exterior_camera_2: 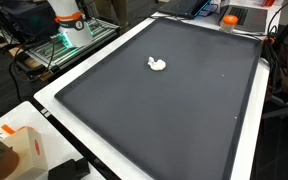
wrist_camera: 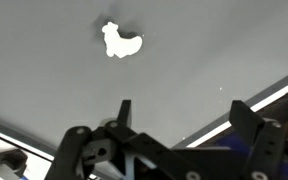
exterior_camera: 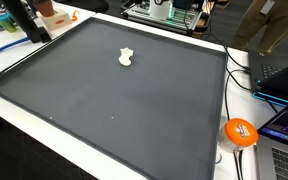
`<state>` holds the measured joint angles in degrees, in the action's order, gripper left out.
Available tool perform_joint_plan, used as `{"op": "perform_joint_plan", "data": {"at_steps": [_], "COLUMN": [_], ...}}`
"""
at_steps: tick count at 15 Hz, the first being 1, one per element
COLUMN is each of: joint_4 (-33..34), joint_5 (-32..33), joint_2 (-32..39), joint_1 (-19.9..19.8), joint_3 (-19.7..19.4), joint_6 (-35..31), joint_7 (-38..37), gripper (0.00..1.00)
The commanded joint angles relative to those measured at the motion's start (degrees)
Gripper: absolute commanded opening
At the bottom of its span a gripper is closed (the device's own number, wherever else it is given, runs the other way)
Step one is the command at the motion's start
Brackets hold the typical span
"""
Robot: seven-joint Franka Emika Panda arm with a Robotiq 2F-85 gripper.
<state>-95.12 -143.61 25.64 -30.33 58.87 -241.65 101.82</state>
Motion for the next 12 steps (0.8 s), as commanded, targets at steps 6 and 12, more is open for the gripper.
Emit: {"op": "perform_joint_plan", "data": {"at_steps": [6,12], "joint_4": [1.8,0.4], "joint_5": [0.7,0.0], "joint_2": [-3.2,1.7], "joint_1": [3.5,-1.8], "joint_3": [-5.7,-1.7], "joint_6": [0.2,-1.3], "joint_7": [-0.3,19.7], "gripper": [1.0,1.0]}}
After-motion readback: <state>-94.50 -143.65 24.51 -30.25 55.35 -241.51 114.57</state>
